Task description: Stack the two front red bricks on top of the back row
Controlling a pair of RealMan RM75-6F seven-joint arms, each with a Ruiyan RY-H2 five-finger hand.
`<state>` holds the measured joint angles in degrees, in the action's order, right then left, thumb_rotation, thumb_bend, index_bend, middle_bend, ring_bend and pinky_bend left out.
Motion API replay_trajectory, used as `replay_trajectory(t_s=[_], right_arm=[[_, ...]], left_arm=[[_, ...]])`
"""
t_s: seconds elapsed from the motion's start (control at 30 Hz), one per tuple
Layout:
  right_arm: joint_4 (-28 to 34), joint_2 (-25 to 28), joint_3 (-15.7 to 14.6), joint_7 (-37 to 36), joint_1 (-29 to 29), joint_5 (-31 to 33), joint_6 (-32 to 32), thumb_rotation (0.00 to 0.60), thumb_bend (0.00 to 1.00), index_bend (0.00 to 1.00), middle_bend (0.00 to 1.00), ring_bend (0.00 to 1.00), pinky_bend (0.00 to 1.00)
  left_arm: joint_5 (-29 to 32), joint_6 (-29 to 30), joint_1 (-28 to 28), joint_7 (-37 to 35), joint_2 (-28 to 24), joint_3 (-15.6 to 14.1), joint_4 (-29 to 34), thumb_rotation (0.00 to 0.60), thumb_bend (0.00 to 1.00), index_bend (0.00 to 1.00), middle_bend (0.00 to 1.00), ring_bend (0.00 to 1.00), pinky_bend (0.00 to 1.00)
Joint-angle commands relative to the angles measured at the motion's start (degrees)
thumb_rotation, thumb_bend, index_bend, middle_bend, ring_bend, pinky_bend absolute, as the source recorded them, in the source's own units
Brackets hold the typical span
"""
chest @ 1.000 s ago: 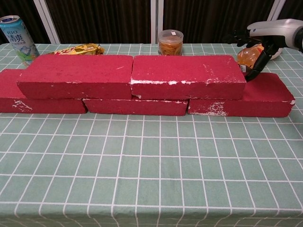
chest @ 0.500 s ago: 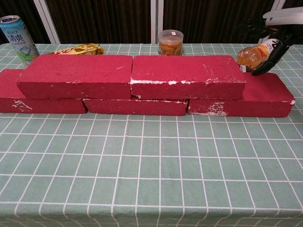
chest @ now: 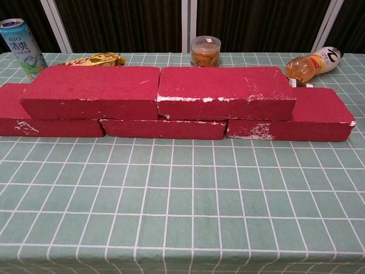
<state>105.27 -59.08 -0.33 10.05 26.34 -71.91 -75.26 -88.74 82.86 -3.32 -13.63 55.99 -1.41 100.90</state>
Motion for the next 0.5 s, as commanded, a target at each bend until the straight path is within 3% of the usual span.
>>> replay_trajectory(t_s=[0.03, 0.3, 0.5], right_arm=[[-2.2, -0.4, -4.6, 2.4, -8.6, -8.0, -10.0, 0.600, 0.00, 0.00, 0.00, 0.00, 0.00], [-11.8, -5.8, -6.2, -2.8, -17.6, -13.9, -19.4, 0.600, 0.00, 0.00, 0.00, 0.00, 0.00], [-16.7, -8.0, -5.9, -6.9, -20.7, -15.0, -20.7, 0.600, 0.00, 0.00, 0.00, 0.00, 0.00]], left_arm=[[-1.9, 2.8, 0.8, 0.8, 0.8, 0.3, -1.2, 0.600, 0.00, 0.03, 0.00, 0.00, 0.00], [-3.2, 6.9, 2.2, 3.6, 1.5, 0.8, -2.4, 0.600, 0.00, 0.04, 0.00, 0.00, 0.00], [-3.0, 7.7, 2.9, 4.9, 2.7, 0.6, -5.0, 0.600, 0.00, 0.04, 0.00, 0.00, 0.00]])
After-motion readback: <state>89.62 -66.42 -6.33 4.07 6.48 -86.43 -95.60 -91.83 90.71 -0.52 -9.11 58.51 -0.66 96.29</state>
